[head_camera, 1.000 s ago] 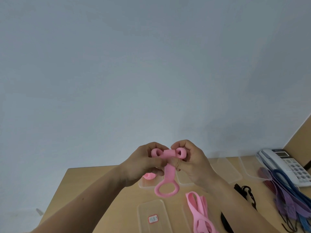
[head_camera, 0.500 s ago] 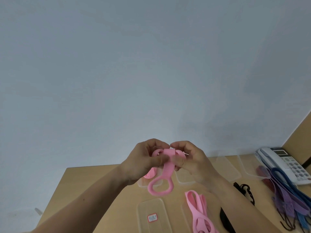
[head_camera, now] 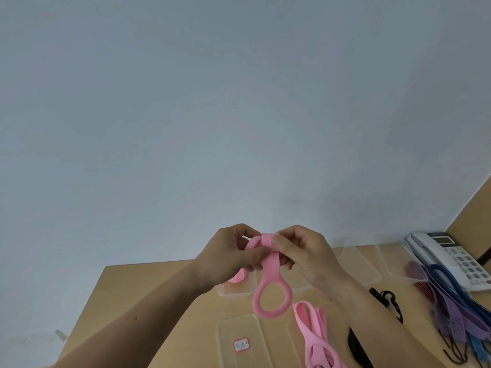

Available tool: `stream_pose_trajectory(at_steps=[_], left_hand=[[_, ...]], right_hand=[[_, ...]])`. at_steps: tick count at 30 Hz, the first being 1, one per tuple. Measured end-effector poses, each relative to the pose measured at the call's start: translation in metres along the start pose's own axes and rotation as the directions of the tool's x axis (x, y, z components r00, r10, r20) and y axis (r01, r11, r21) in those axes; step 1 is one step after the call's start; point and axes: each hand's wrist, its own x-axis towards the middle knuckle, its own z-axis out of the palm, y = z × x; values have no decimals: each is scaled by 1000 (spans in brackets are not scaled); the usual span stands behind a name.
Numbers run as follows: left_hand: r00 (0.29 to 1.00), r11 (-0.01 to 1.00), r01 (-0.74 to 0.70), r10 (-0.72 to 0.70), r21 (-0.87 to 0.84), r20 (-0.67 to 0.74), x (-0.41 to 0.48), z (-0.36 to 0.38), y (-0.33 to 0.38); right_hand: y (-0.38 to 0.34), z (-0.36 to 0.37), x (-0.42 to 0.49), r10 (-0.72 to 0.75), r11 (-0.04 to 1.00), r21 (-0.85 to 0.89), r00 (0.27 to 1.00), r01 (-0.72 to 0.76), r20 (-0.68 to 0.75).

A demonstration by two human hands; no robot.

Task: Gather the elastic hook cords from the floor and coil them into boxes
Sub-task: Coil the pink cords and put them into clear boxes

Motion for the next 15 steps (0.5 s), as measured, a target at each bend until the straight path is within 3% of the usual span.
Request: stream_pose_trajectory(at_steps=[8,15], left_hand=[[997,984,59,-50,-169,58,-1,0,2],[1000,968,21,-24,-250,-6,2,0,1]], right_hand=[[3,-3,-1,-24,1000,14,999,24,48],[10,-3,-1,-58,998,15,993,57,107]])
